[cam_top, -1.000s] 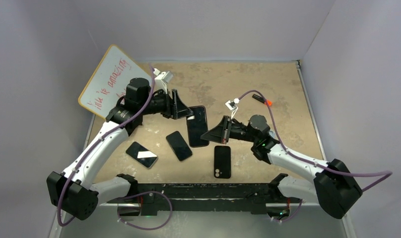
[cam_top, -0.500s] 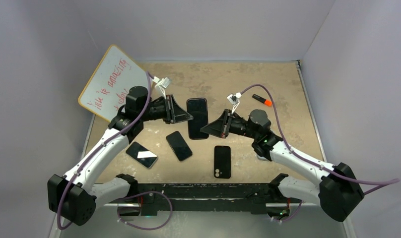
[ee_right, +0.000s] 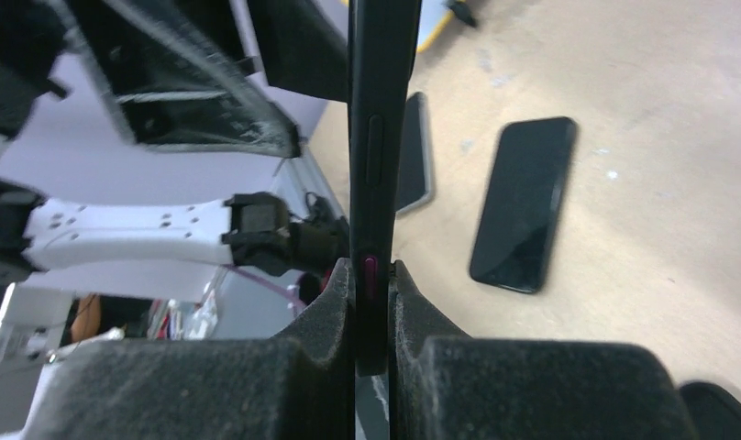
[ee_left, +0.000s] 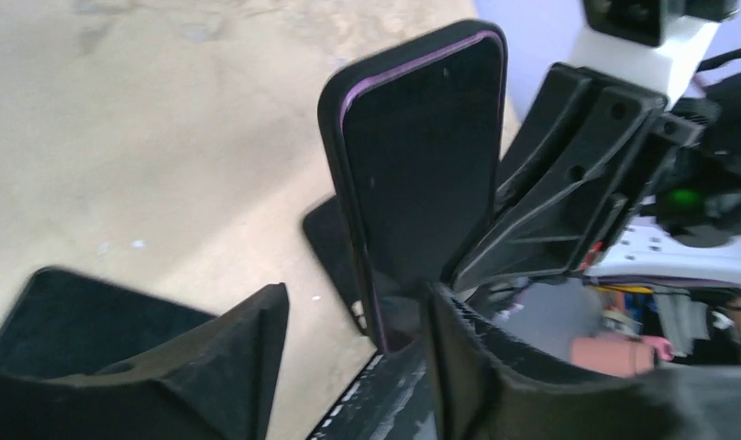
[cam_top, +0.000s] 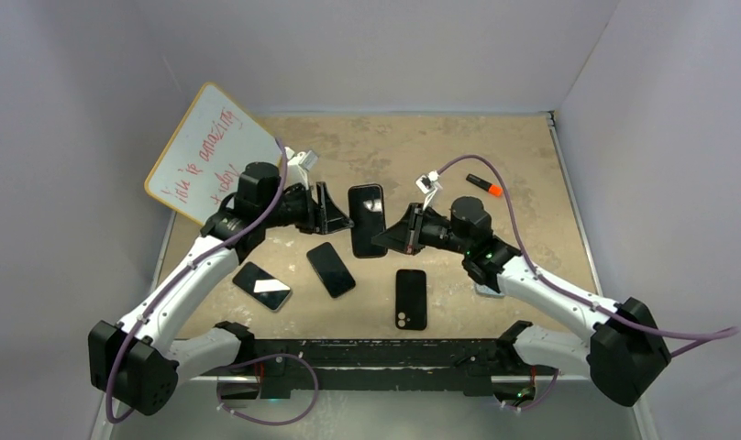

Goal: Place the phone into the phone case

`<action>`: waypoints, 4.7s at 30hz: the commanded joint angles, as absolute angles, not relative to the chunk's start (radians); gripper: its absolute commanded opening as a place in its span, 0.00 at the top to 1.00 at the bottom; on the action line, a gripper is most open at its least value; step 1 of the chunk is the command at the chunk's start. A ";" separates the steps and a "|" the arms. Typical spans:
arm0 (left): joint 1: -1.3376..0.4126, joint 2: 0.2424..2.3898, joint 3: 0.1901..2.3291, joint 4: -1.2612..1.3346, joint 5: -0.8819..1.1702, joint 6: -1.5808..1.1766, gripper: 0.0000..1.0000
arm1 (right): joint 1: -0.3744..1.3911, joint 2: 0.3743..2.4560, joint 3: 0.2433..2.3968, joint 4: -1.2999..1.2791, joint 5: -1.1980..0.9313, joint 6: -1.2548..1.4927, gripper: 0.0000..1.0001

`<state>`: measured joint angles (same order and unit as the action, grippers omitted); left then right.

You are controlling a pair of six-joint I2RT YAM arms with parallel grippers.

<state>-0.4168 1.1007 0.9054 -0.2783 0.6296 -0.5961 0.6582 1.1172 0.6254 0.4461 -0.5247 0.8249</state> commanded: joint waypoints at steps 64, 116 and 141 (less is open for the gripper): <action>-0.444 1.217 0.568 0.533 0.686 -1.137 0.44 | 0.468 1.307 0.557 0.981 -0.696 1.228 1.00; -0.524 1.083 0.839 -0.394 0.037 -0.316 0.07 | 0.303 1.765 0.843 0.147 -0.590 0.553 0.64; -0.524 1.019 0.831 -0.423 0.007 -0.317 0.01 | 0.311 1.708 0.993 0.091 -0.398 0.605 0.91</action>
<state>-0.5278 1.0561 0.8143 -0.4454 0.0288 -0.3218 0.3065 1.7123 0.9703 -0.0116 -0.3542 0.5415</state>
